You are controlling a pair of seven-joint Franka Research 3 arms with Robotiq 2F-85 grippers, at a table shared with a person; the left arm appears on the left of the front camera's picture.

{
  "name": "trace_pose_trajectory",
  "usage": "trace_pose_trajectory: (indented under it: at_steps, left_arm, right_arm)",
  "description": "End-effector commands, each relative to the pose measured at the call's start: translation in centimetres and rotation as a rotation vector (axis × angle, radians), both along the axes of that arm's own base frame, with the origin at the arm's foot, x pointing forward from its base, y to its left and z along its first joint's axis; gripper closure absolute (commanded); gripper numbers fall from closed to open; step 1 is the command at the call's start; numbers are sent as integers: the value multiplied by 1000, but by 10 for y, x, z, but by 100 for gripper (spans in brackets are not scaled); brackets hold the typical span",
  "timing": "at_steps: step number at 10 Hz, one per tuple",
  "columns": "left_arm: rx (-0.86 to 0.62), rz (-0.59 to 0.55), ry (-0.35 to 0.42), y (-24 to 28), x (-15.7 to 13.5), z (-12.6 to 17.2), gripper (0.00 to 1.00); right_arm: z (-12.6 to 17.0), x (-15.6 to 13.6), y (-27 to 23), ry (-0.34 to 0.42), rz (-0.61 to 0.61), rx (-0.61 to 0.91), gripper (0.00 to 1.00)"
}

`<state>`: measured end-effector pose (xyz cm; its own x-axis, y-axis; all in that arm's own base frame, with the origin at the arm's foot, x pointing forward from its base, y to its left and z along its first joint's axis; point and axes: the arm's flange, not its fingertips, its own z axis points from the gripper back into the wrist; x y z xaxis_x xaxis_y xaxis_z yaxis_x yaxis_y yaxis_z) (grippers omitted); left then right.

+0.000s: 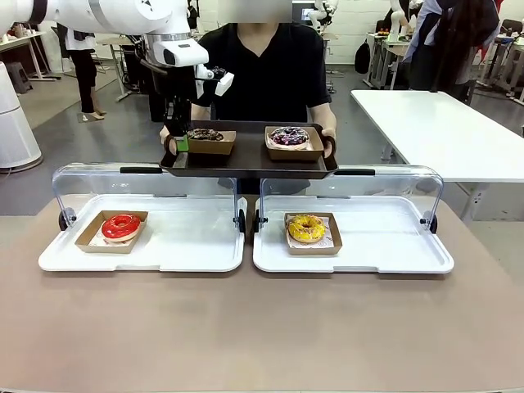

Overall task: Provide the desired donut to the person.
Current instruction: Place the picked Paper togo box onto the Handle tray extended by the person.

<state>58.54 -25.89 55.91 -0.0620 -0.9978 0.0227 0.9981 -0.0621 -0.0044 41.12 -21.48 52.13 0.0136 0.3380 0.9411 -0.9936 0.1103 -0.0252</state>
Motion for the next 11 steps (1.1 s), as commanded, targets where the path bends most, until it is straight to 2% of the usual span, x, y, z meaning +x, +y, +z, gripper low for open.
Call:
trace_pose_trajectory:
  at_steps: [1, 2, 3, 5, 6, 7, 11]
  left_arm:
    - [17, -4, 5, 0, 4, 5, 40]
    - [16, -4, 6, 1, 4, 4, 6]
    - [17, -5, 8, 1, 3, 5, 0]
    - [17, -7, 10, 1, 4, 9, 0]
    - [15, -3, 8, 2, 2, 9, 10]
    - [17, -4, 8, 2, 2, 10, 1]
    - [10, 0, 20, 4, 2, 12, 0]
  right_arm:
    - [0, 0, 0, -1, 2, 6, 0]
    - [0, 0, 0, -1, 2, 6, 0]
    - [0, 0, 0, -1, 2, 6, 0]
    - [0, 0, 0, -1, 2, 6, 0]
    - [0, 0, 0, -1, 2, 6, 0]
    - [0, 0, 0, -1, 2, 6, 0]
    - [0, 0, 0, -1, 2, 6, 0]
